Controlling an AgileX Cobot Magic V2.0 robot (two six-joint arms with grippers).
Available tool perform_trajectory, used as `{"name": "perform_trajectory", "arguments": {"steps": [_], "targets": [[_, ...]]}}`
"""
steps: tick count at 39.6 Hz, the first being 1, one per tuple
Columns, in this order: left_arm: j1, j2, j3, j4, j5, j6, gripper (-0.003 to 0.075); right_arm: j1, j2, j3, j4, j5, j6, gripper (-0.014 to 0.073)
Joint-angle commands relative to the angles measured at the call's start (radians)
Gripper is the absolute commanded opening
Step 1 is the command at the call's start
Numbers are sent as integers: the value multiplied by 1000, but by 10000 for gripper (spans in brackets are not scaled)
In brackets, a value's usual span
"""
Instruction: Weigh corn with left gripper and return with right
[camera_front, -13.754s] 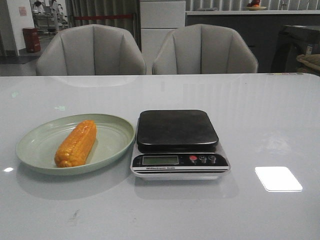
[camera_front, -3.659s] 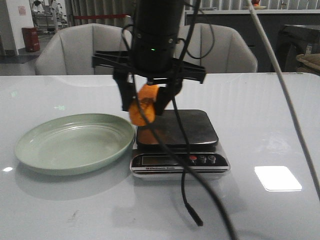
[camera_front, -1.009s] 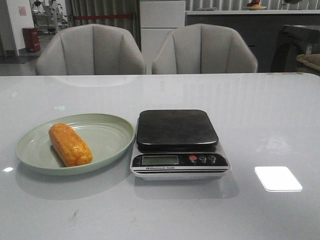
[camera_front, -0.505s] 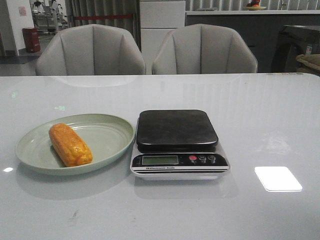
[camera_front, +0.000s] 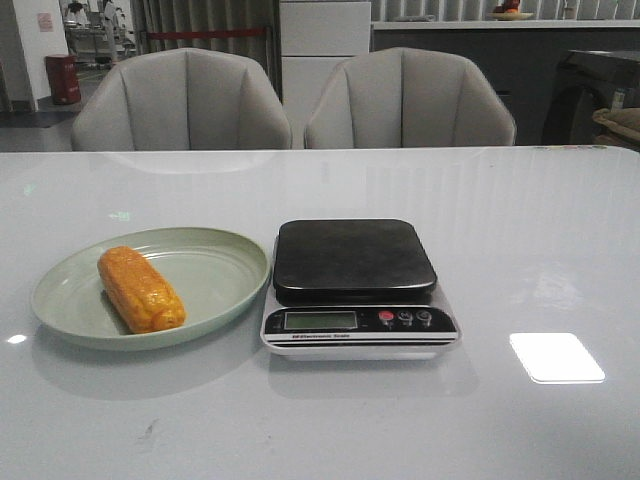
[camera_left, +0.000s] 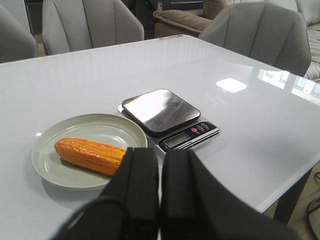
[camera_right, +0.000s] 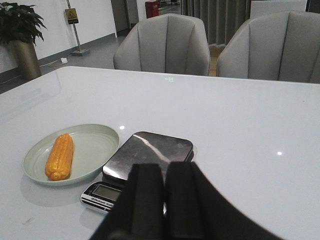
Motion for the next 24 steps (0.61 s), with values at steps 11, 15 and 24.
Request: {"name": "perform_trajectory", "arguments": {"steps": [11,15,24], "targets": [[-2,14,-24,-1,-72,0,113,-1,6,-27,-8,-84,-9,155],[-2,14,-24,-1,-72,0,113,-1,6,-27,-8,-84,-9,155],[41,14,4,-1,-88,0,113,-1,6,-27,-8,-84,-9,155]]}}
